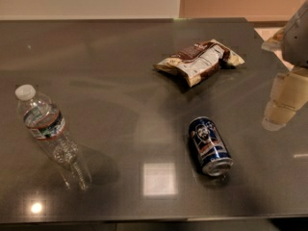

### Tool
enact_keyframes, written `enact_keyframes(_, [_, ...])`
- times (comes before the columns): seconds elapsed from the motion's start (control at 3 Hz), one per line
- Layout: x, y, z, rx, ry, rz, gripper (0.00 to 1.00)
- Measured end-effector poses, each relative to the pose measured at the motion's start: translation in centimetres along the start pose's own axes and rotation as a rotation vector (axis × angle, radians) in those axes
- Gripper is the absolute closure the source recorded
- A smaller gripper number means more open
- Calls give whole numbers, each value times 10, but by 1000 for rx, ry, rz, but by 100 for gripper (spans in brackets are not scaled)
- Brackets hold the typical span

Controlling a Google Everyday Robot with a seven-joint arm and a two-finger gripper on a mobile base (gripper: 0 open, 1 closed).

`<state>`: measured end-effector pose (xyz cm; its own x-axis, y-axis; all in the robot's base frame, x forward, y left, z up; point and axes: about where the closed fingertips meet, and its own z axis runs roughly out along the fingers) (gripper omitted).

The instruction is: Place pepsi can upright

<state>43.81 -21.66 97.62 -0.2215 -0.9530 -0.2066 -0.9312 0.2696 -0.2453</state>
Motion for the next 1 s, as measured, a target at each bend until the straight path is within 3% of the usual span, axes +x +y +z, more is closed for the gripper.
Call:
enact_keyframes(0.33, [-1, 0, -1, 2, 0, 0, 0])
enact_keyframes(1.0, [-29, 15, 19, -35, 21, 25, 0])
